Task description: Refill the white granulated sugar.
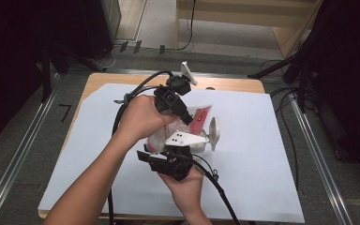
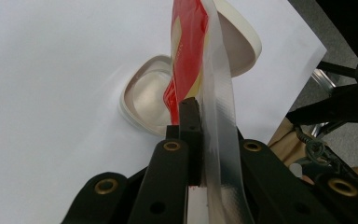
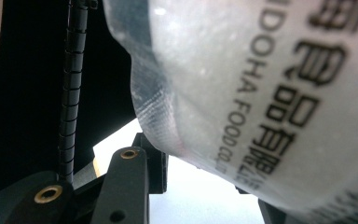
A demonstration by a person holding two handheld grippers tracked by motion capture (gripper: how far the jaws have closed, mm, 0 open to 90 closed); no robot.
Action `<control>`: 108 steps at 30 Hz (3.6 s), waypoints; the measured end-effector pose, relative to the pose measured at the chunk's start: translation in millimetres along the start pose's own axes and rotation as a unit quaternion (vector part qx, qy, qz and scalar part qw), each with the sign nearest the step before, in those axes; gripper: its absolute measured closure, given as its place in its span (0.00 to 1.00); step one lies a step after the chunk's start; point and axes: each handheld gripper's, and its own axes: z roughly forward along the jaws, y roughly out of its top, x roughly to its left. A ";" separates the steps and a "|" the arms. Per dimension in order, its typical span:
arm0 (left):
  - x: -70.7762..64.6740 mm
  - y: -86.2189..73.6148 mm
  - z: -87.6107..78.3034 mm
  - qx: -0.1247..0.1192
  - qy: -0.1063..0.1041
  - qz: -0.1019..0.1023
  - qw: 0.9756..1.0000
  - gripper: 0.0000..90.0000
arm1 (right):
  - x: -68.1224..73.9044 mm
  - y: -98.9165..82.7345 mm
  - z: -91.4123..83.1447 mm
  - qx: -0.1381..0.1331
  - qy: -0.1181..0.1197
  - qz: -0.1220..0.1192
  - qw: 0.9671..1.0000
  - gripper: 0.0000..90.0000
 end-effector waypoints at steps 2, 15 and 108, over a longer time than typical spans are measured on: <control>-0.3 0.6 0.9 -0.001 0.002 0.000 1.000 0.97 | -0.6 -0.7 -0.2 -0.002 0.001 0.003 1.000 0.72; 3.1 0.1 0.3 -0.001 0.000 -0.011 1.000 0.97 | -0.9 -2.8 0.3 -0.005 0.000 -0.003 1.000 0.72; 4.5 9.9 17.2 0.015 -0.008 -0.021 1.000 0.96 | -12.5 -10.2 -0.1 -0.010 -0.008 0.016 1.000 0.72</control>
